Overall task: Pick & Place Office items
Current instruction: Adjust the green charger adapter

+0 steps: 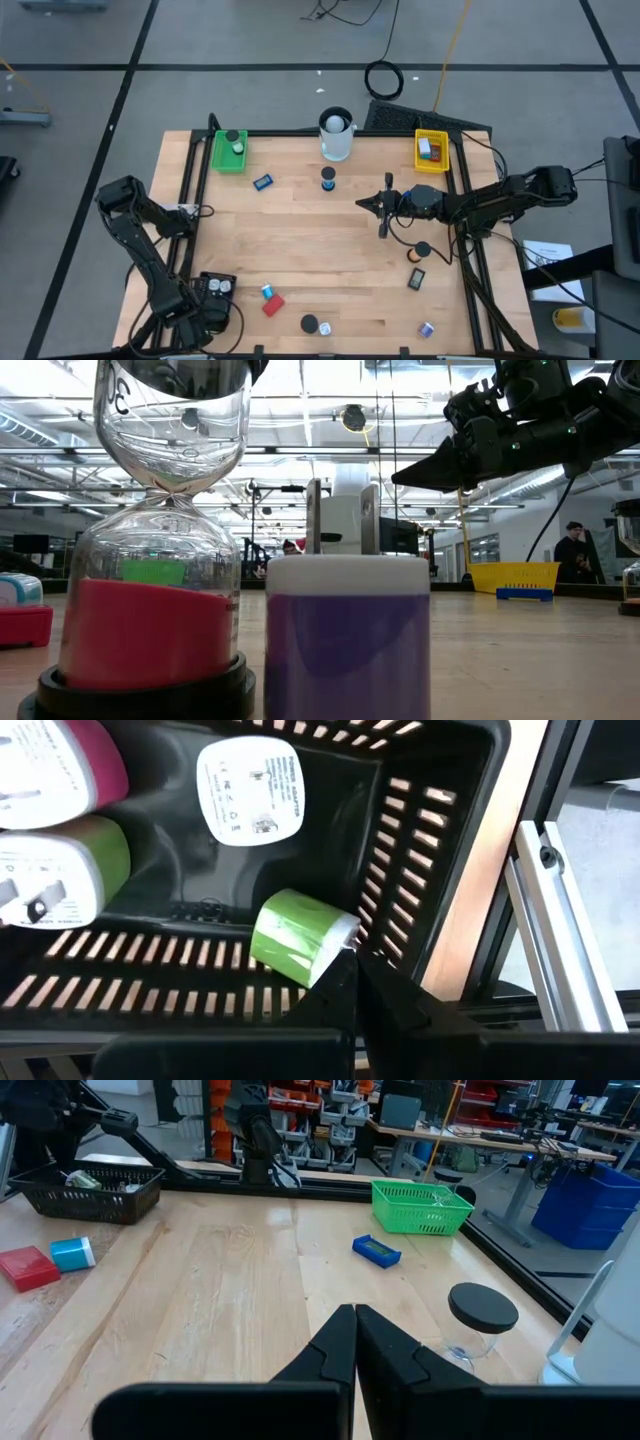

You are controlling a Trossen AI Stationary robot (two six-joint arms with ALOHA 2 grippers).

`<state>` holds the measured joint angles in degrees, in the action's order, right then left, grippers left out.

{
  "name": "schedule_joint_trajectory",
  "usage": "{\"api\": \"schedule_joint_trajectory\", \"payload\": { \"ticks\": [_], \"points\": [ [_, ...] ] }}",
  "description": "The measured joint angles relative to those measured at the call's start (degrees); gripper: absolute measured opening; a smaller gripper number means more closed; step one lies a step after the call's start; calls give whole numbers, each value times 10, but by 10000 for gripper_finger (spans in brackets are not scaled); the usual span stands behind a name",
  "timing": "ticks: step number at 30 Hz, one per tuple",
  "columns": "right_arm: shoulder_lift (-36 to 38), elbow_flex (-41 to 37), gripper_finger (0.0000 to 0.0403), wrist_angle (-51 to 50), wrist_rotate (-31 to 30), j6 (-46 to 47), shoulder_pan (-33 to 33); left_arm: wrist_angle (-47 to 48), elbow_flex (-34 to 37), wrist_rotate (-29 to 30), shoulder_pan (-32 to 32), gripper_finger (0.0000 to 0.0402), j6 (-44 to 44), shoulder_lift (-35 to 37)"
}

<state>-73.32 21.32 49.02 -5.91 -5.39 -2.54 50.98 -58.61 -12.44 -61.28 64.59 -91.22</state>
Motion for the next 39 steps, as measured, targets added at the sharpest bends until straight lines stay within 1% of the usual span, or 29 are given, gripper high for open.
{"api": "schedule_joint_trajectory", "payload": {
  "ticks": [6,11,15,19,24,29,34,39],
  "points": [
    [0,0,0,0,0,0,0,-4,6,0,-3,4,-3,0],
    [0,0,0,0,0,0,0,-16,26,-25,-4,3,1,0],
    [0,0,0,0,0,0,0,-13,27,-25,-4,7,0,0],
    [0,0,0,0,0,0,0,-4,27,-13,-4,4,1,0],
    [0,0,0,0,0,0,0,11,27,24,-4,9,2,0],
    [0,0,0,0,0,0,0,42,27,29,-3,3,4,0],
    [0,0,0,0,0,0,0,65,27,43,-3,12,11,0],
    [0,0,0,0,0,0,0,90,27,56,-3,4,20,0]
  ]
}}
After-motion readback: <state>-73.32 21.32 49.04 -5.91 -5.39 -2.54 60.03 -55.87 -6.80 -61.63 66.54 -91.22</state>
